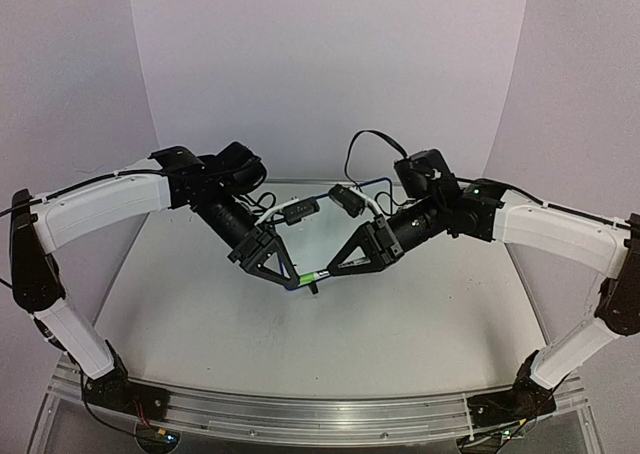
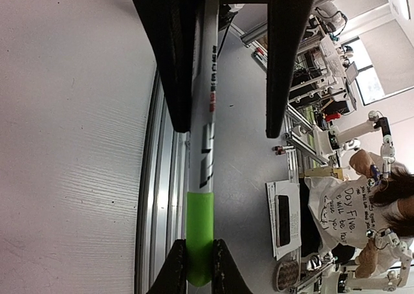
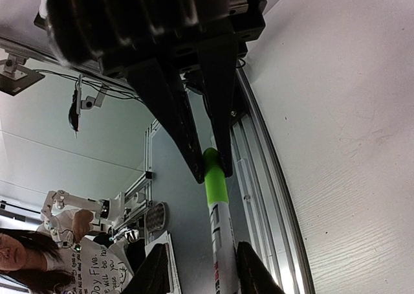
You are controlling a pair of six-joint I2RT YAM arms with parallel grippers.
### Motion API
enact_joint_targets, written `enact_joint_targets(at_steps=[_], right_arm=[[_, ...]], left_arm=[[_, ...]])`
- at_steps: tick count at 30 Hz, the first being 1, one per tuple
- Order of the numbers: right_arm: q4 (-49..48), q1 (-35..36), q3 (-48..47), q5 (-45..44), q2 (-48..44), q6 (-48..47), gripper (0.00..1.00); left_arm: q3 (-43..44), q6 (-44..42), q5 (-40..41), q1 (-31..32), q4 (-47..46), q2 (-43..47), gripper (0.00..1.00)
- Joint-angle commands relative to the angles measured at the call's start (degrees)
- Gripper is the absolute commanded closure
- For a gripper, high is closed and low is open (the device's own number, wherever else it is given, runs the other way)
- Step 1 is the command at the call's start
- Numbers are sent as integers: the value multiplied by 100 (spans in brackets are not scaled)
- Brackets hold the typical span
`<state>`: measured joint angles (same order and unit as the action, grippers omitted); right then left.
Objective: Write a sentence on the whiteboard
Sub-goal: Open the pen cap from the whiteboard marker.
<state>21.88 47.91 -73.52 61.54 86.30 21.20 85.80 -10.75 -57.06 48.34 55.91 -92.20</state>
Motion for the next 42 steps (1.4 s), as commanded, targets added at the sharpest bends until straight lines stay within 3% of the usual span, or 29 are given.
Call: enact_joint_targets(at_steps=[1, 12, 17, 24, 42], right_arm=[[-167, 108, -268, 88, 78, -73, 68], [-188, 202, -303, 36, 136, -108, 85], [-275, 216, -226, 10, 97, -124, 99], [-439, 142, 12, 76, -106, -250, 100], [-226, -1258, 757, 1088, -1061, -472, 100]], left_arm=[[244, -97, -77, 0, 13, -60, 100], [224, -109, -105, 9, 65, -51, 100], [206, -114, -112, 14, 71, -28, 100], [59, -251, -103, 16, 88, 164, 100], [-396, -326, 200, -172, 335, 819, 100]])
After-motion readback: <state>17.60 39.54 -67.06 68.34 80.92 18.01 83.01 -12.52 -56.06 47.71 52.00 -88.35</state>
